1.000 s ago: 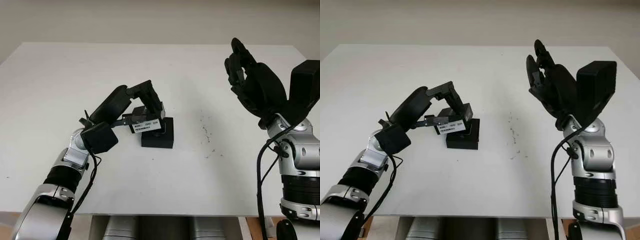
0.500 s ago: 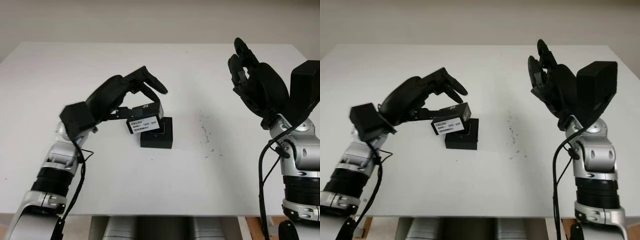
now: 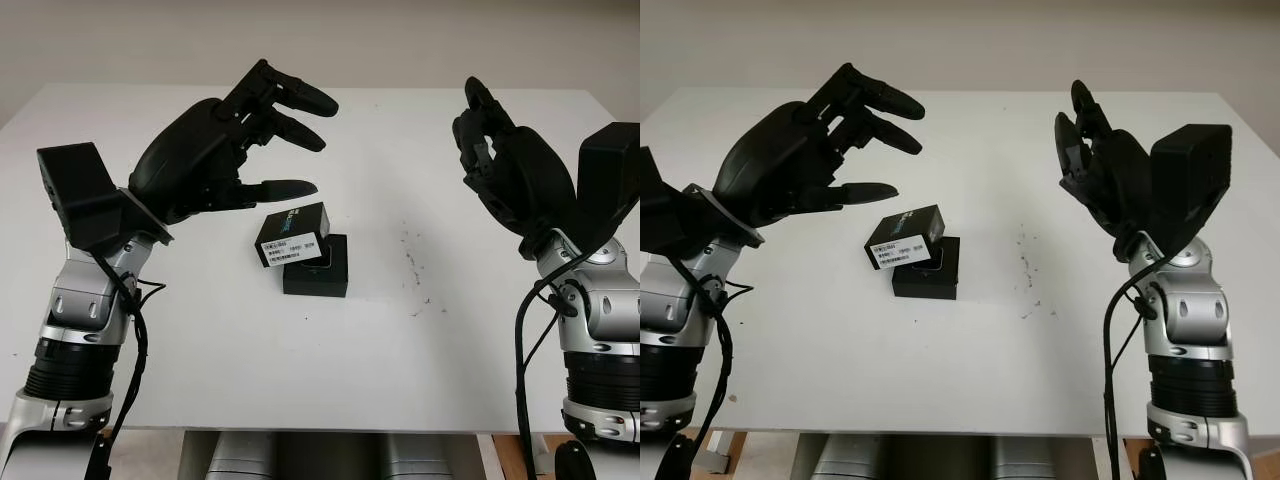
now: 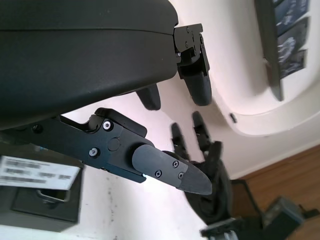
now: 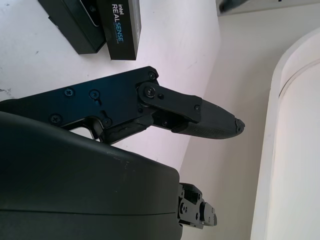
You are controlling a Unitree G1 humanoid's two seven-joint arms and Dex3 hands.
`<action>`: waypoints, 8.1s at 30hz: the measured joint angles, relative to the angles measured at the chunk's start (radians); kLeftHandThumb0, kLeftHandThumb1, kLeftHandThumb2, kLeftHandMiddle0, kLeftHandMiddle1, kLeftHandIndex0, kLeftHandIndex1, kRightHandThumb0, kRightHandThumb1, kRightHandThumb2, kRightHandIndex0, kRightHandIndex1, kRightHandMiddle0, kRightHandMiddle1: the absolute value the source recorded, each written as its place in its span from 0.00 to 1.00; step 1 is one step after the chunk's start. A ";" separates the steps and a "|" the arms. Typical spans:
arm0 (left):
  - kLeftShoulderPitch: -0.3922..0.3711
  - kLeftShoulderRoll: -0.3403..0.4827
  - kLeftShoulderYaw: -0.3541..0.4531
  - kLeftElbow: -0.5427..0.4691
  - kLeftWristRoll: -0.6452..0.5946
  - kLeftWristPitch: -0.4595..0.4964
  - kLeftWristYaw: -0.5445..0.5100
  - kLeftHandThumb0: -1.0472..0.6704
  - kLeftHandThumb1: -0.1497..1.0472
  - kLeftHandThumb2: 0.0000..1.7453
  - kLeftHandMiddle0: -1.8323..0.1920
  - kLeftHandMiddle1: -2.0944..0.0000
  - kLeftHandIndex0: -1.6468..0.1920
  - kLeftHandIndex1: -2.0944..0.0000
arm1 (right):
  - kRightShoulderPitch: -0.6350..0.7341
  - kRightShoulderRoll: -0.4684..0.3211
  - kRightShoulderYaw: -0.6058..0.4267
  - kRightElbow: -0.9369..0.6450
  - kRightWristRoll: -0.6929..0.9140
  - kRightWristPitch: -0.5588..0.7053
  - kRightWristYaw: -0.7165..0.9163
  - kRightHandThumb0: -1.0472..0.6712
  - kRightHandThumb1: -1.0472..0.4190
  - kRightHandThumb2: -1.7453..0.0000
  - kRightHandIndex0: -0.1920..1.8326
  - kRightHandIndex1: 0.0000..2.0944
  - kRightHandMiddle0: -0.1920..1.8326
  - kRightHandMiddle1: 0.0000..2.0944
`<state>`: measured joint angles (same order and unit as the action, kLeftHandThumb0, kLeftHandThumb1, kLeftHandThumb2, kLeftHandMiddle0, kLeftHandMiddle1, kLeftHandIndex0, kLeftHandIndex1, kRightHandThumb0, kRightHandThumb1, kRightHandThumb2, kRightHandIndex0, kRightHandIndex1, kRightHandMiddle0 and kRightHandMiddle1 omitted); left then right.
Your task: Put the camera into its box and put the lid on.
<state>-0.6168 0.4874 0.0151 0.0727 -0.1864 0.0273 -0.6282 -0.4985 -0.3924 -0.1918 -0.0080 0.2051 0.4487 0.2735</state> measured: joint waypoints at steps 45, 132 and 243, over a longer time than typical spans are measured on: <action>-0.386 0.095 -0.365 0.444 0.602 -0.041 -0.239 0.05 0.92 0.04 0.94 0.98 0.96 0.95 | 0.002 0.010 0.000 -0.004 0.002 0.005 -0.023 0.25 0.00 0.60 0.03 0.03 0.04 0.03; -0.149 -0.038 -0.355 0.249 0.671 0.157 0.128 0.43 1.00 0.19 0.79 0.07 0.83 0.06 | 0.024 0.013 0.000 -0.026 0.002 -0.001 -0.030 0.25 0.00 0.61 0.04 0.03 0.04 0.03; -0.067 -0.079 -0.393 -0.067 0.729 0.547 -0.063 0.44 1.00 0.13 0.71 0.11 0.75 0.07 | 0.033 0.109 0.021 -0.019 0.011 -0.016 -0.069 0.24 0.00 0.63 0.02 0.02 0.03 0.02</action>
<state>-0.6841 0.4085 -0.3774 0.0053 0.5427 0.5742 -0.6908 -0.4655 -0.2839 -0.1712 -0.0273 0.2164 0.4322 0.2046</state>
